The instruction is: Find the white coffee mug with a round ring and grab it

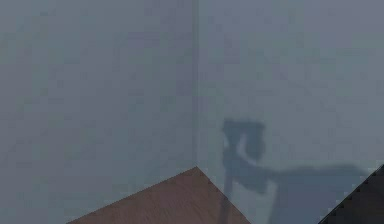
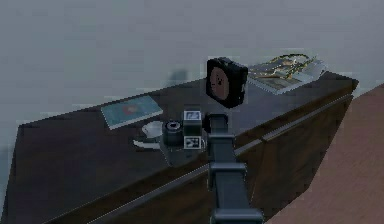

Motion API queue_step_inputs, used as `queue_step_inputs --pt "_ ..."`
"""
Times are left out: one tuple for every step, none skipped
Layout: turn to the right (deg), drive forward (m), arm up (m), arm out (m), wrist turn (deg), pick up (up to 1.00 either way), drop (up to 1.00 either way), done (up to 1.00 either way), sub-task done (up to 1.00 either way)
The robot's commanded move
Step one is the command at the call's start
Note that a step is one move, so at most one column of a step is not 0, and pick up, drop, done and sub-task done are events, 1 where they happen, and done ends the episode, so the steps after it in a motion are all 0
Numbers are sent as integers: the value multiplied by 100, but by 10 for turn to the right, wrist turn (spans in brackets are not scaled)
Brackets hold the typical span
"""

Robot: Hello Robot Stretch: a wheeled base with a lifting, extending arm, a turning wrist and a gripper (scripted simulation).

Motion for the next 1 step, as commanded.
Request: queue_step_inputs --pt "0 0 8 0 0 0 0 0 0"
